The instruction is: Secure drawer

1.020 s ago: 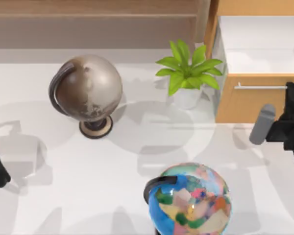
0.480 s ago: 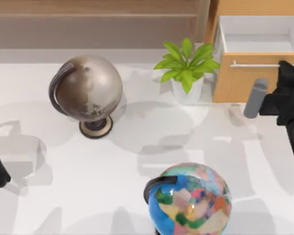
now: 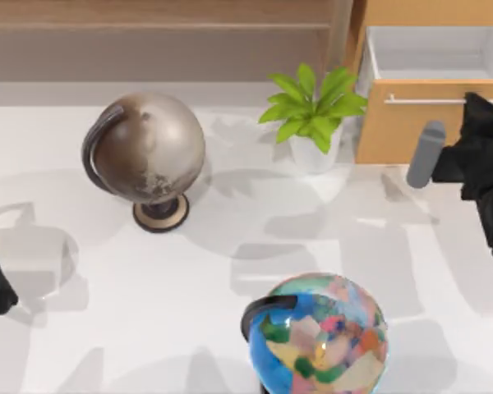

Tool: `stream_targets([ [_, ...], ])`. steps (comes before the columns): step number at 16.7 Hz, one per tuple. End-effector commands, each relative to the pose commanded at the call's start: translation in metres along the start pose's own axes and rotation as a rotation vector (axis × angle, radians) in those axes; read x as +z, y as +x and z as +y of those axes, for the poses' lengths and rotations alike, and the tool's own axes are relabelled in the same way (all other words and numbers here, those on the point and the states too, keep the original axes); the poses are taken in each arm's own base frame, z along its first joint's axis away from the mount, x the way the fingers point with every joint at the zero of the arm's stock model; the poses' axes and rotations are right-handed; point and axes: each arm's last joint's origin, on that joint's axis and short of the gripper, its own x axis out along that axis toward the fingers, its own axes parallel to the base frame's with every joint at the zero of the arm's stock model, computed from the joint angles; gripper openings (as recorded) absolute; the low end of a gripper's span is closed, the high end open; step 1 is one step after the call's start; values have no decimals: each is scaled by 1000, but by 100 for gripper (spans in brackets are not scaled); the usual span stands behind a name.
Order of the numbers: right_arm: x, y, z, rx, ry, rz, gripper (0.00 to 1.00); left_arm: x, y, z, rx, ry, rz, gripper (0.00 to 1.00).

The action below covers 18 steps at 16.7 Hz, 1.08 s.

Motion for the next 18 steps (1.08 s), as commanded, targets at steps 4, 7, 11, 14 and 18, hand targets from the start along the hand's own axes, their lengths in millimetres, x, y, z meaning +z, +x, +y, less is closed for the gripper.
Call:
stream_targets([
  [4, 0, 29, 2, 7, -1, 2, 0, 0, 0, 0, 0, 0, 0, 100],
  [7, -1, 46, 1, 8, -1, 0, 0, 0, 0, 0, 0, 0, 0, 100],
  [11, -1, 49, 1, 7, -1, -1, 0, 0, 0, 0, 0, 0, 0, 100],
  [14, -1, 51, 0, 3, 2, 2, 0, 0, 0, 0, 0, 0, 0, 100],
  [18, -4, 76, -1, -1, -1, 14, 0, 0, 0, 0, 0, 0, 0, 100],
])
